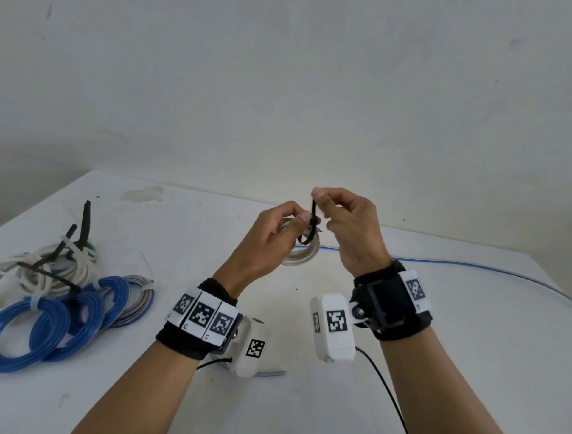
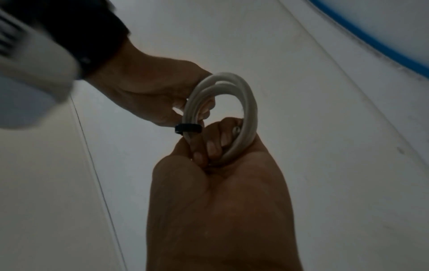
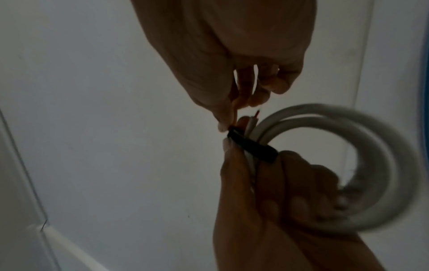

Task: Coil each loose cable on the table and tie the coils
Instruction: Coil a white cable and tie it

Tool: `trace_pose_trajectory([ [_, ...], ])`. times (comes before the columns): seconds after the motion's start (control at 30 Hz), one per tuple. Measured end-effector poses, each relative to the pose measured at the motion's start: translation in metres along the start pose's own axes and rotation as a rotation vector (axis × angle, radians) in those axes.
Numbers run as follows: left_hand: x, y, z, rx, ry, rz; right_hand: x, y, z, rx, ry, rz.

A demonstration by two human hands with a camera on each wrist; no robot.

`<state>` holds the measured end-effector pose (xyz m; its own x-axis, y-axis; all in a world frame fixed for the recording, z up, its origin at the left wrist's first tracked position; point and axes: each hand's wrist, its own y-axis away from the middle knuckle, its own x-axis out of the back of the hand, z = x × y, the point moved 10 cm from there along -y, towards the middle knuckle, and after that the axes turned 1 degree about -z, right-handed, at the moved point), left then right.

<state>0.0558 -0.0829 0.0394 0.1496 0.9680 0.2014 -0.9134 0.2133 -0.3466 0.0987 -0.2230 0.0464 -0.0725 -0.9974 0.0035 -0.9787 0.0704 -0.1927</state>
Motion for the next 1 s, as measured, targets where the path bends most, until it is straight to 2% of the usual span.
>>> trace_pose_trajectory([
  [0.1,-0.019,0.005,0.0,0.048,-0.008,-0.066,0.02,-0.009,0.008,-0.009,-0.032,0.193],
  [0.2,-0.017,0.003,-0.009,0.102,0.044,-0.036,0.021,-0.003,0.022,-0.015,-0.035,0.216],
  [0.23,-0.014,0.001,-0.013,0.118,0.046,-0.005,0.018,-0.001,0.027,-0.037,-0.084,0.178],
  [0.3,-0.006,0.0,-0.023,0.165,0.056,0.06,0.003,0.002,0.035,-0.115,-0.171,-0.008],
  [0.37,-0.003,0.0,-0.029,0.191,0.11,0.087,-0.016,0.01,0.037,-0.155,-0.134,-0.23],
  [0.4,-0.004,0.0,-0.03,0.198,0.134,0.087,-0.02,0.014,0.036,-0.13,-0.1,-0.287],
  [0.43,-0.006,-0.001,-0.031,0.206,0.146,0.084,-0.02,0.016,0.032,-0.077,-0.068,-0.285],
  [0.53,-0.011,0.0,-0.035,0.234,0.163,0.095,-0.005,0.017,0.021,0.089,-0.002,-0.117],
  [0.63,-0.016,0.0,-0.041,0.258,0.174,0.098,0.002,0.017,0.023,0.113,-0.018,-0.02],
  [0.8,-0.017,-0.001,-0.043,0.278,0.2,0.083,0.003,0.019,0.016,0.164,0.027,0.036],
  [1.0,-0.023,-0.003,-0.03,0.241,0.292,0.033,0.012,0.028,-0.013,0.242,-0.047,0.059],
])
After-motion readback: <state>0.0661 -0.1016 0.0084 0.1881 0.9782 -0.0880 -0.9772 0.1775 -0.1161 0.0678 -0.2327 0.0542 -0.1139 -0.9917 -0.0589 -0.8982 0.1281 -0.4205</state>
